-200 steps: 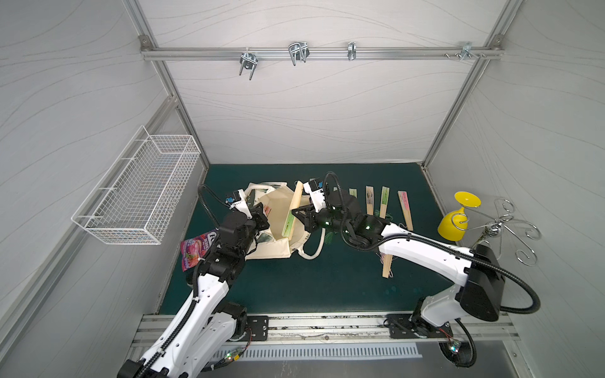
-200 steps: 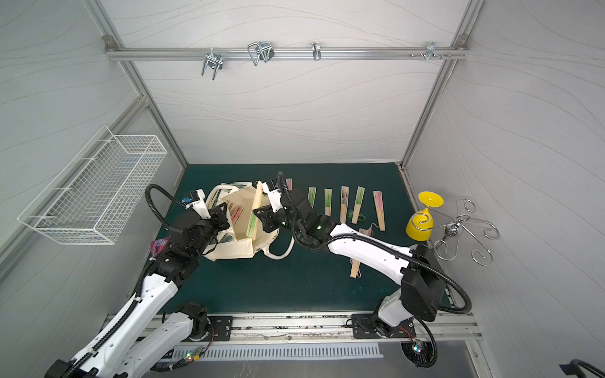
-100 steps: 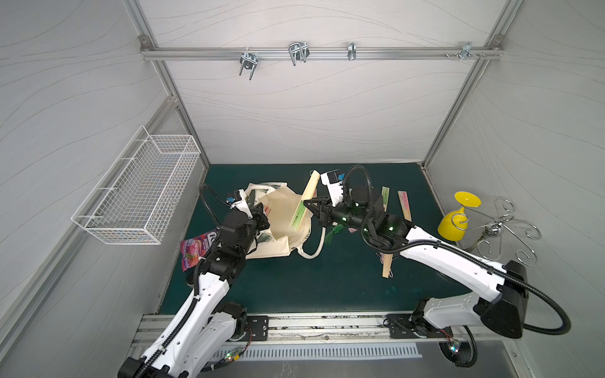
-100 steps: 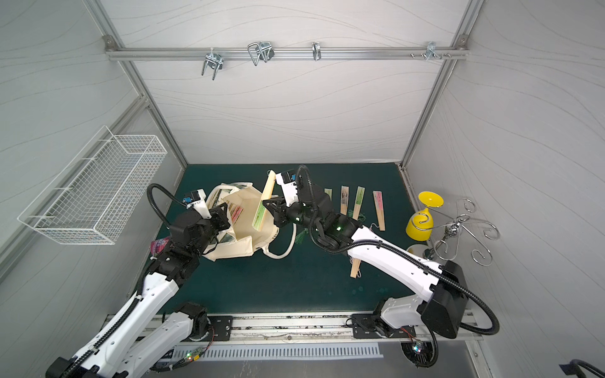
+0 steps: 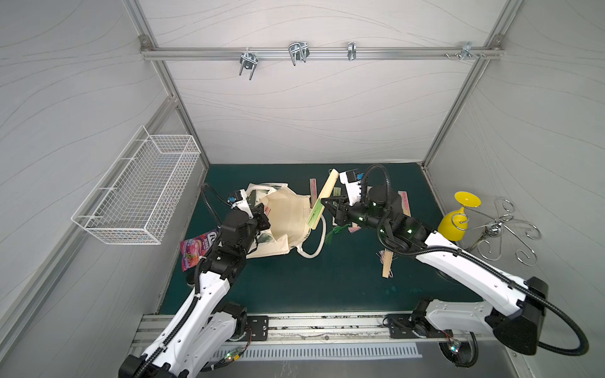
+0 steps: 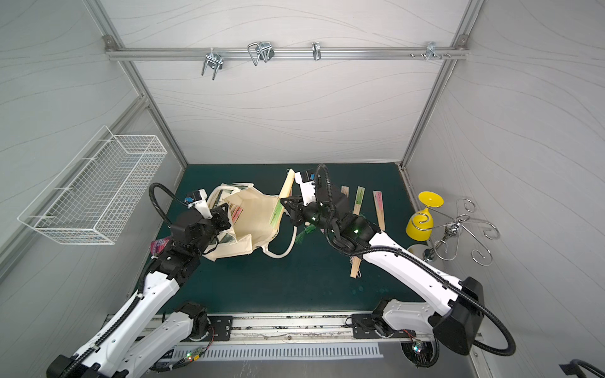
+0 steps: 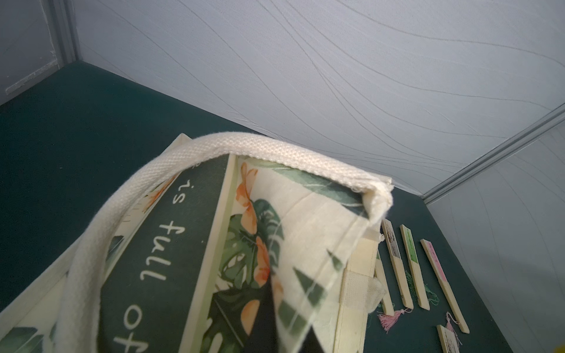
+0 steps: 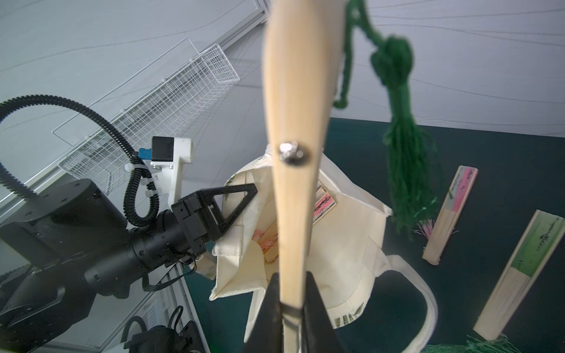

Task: Take out the folding fans from the tote bags
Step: Place the folding fan at the center of the board.

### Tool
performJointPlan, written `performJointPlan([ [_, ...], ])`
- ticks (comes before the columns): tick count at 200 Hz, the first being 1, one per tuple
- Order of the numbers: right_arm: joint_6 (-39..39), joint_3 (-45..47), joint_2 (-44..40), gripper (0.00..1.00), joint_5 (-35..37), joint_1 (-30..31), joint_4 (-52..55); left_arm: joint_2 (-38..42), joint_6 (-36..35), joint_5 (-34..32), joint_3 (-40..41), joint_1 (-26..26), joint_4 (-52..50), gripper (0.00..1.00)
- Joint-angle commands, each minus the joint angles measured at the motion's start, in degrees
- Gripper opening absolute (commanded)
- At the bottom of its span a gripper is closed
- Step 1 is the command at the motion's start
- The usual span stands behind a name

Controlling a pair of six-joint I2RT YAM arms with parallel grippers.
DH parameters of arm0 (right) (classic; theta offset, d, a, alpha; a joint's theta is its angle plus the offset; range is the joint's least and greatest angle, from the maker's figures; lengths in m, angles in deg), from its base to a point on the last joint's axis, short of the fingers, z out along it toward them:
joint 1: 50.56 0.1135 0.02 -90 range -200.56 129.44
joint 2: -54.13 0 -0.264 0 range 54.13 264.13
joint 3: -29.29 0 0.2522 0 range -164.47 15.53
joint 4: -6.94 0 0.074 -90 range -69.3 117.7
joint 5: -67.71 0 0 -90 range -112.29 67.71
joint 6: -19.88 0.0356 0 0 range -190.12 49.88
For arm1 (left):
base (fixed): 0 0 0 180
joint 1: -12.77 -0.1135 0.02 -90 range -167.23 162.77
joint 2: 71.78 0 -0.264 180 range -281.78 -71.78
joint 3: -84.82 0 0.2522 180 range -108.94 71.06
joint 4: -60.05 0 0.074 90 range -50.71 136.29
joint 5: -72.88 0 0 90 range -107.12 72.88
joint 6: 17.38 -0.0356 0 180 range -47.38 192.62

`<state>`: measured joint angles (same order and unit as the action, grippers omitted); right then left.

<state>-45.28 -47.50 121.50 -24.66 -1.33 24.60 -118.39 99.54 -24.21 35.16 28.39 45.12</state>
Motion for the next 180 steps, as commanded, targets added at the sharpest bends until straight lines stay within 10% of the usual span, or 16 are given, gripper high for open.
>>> performJointPlan([
  [1, 1.6, 1.8, -3.9, 0.0, 2.3, -1.7, 4.1, 0.0, -1.2, 0.2, -2.4, -0.4, -0.4, 0.0],
  [180, 20.3, 19.0, -21.3, 0.0, -6.2, -13.4, 29.8, -1.5, -2.4, 2.7, -4.8, -0.8, -2.7, 0.0],
])
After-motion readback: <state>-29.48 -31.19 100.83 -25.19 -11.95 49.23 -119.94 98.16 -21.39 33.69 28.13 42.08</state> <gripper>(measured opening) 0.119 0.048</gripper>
